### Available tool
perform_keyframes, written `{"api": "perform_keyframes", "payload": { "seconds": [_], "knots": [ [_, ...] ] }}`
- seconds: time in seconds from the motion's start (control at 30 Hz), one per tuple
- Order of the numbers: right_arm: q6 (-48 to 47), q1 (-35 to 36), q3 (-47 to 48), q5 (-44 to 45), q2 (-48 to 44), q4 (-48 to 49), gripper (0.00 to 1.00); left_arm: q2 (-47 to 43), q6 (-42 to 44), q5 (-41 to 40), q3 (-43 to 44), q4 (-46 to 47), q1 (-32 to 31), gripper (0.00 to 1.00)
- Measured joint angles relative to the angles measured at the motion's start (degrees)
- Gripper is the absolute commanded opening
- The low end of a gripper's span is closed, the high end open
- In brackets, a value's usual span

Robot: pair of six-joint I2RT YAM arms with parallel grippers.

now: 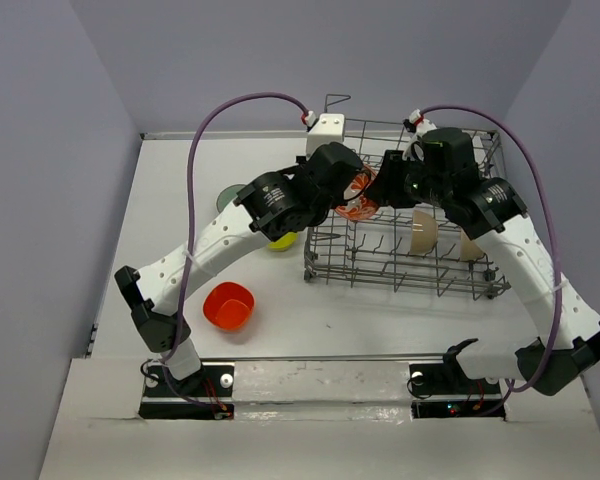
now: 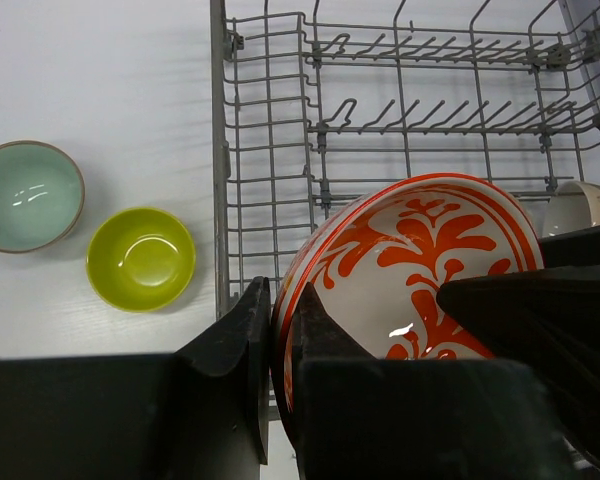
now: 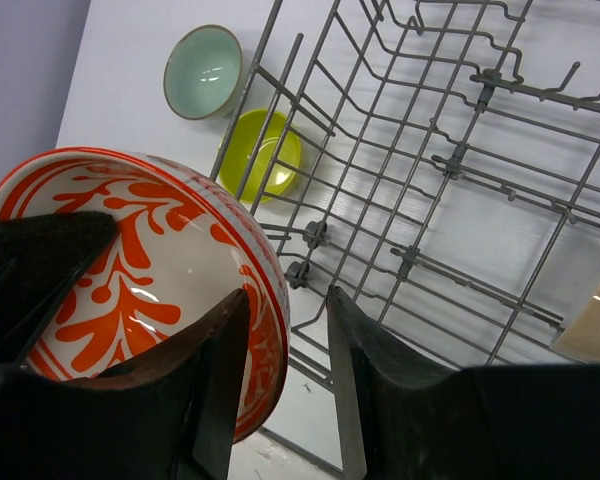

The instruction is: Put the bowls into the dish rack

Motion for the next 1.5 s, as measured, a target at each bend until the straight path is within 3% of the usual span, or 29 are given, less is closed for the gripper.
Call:
{"api": "perform_keyframes", "payload": {
  "seconds": [0.2, 0.33, 0.47, 0.53, 0.57, 0.6, 0.73, 1.0, 1.23, 1.5],
  "knots": [
    [0.42, 0.00, -1.20, 0.28, 0.02, 1.20, 0.32, 0.26, 0.02, 0.02, 0.02, 0.72, -0.52, 0.00],
    [0.46, 0.00, -1.22, 0.74, 0.02, 1.64, 0.23, 0.90, -0.04, 0.02, 0.02, 1.03, -0.76, 0.00],
    [1.01, -0.07, -2.03, 1.42, 0.00, 2.01, 0.03, 1.14, 0.00, -0.09, 0.02, 0.76, -0.85, 0.00],
    [1.25, -0.11, -2.27, 1.40, -0.13, 2.51, 0.01, 1.14, -0.07, -0.17, 0.02, 0.37, -0.68, 0.01],
    [1.38, -0.20, -2.40, 1.42, -0.31, 2.60, 0.01, 1.11, -0.07, 0.00, 0.09, 0.46, -0.63, 0.08],
    [1.40, -0.22, -2.60, 1.49, -0.52, 2.91, 0.01, 1.11, -0.07, 0.02, 0.15, 0.44, -0.61, 0.25],
    [1.64, 0.02, -3.06, 1.84, -1.38, 2.99, 0.01, 1.16, -0.04, -0.13, 0.22, 1.53, -0.74, 0.55],
    [0.98, 0.33, -5.05, 5.40, -2.27, 2.01, 0.01, 1.14, 0.44, -0.31, 1.07, 4.72, -1.66, 0.69],
    [-0.04, 0.33, -3.54, 16.92, -4.63, -2.16, 0.01, -2.05, 0.46, -4.66, -0.39, 4.74, -1.73, 0.74],
    [-2.54, 0.33, 8.90, 40.87, 6.43, -9.81, 0.01, -30.34, 1.05, -7.17, -20.74, 9.81, 0.26, 0.78]
  ]
}}
